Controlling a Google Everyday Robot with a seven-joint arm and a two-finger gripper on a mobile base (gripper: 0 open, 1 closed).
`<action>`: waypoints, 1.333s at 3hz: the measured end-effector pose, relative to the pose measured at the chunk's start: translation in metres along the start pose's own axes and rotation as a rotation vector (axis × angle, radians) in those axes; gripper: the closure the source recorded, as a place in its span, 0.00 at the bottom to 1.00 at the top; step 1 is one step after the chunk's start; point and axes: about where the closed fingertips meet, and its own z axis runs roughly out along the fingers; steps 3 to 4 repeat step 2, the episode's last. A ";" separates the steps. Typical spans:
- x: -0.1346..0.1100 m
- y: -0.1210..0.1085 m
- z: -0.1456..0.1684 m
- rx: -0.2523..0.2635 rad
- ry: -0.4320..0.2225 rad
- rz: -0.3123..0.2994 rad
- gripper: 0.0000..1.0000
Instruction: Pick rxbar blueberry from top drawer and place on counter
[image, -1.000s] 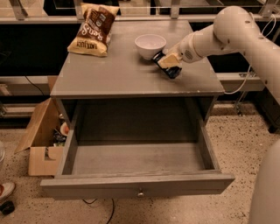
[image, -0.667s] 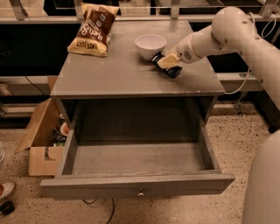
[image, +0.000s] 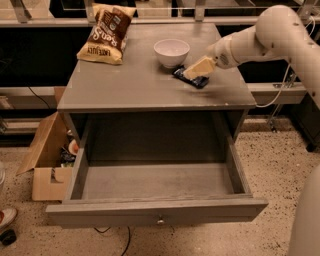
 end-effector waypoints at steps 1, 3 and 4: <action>-0.006 -0.018 -0.048 0.101 -0.055 0.008 0.00; -0.010 -0.030 -0.108 0.204 -0.159 0.020 0.00; -0.010 -0.030 -0.108 0.204 -0.159 0.020 0.00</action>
Offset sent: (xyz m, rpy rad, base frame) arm -0.0729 -0.1422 0.1311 0.1788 -0.3449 -0.2525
